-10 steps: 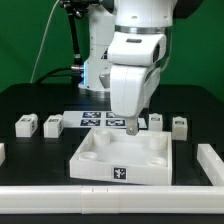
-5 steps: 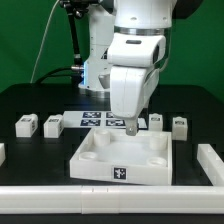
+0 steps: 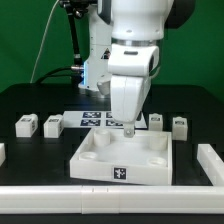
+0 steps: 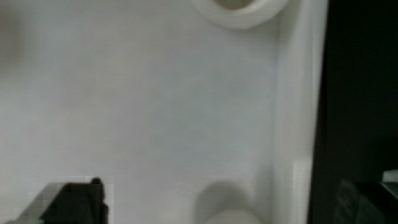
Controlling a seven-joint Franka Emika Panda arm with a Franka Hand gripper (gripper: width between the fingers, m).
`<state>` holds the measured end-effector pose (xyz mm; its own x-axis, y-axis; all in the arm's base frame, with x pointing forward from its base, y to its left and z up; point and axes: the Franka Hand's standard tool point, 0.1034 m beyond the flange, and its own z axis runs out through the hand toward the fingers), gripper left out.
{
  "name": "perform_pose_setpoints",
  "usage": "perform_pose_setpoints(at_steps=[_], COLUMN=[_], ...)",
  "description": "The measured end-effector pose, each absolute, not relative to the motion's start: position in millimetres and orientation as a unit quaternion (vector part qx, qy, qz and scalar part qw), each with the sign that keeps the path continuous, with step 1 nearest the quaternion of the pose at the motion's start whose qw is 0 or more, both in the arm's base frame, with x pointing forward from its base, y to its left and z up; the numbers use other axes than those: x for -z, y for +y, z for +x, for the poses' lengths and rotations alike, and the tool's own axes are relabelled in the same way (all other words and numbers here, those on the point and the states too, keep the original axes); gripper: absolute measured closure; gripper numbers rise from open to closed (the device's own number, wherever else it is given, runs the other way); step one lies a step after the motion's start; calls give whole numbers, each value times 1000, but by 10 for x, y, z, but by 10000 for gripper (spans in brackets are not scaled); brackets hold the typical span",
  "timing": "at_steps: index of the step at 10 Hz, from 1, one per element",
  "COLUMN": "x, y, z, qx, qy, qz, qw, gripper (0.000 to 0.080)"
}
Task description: Assemble one leg
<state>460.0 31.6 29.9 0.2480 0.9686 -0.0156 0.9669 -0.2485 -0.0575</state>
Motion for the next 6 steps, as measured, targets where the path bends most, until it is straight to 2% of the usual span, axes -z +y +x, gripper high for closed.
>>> perform_pose_setpoints(at_steps=[1, 3, 6], x=[-190, -80, -91], y=[302, 271, 308], z=[4537, 4511, 4554], qx=[-24, -22, -18], qy=[-611, -606, -599], qz=[-791, -795, -800], qw=[21, 23, 20], gripper=[150, 150, 150])
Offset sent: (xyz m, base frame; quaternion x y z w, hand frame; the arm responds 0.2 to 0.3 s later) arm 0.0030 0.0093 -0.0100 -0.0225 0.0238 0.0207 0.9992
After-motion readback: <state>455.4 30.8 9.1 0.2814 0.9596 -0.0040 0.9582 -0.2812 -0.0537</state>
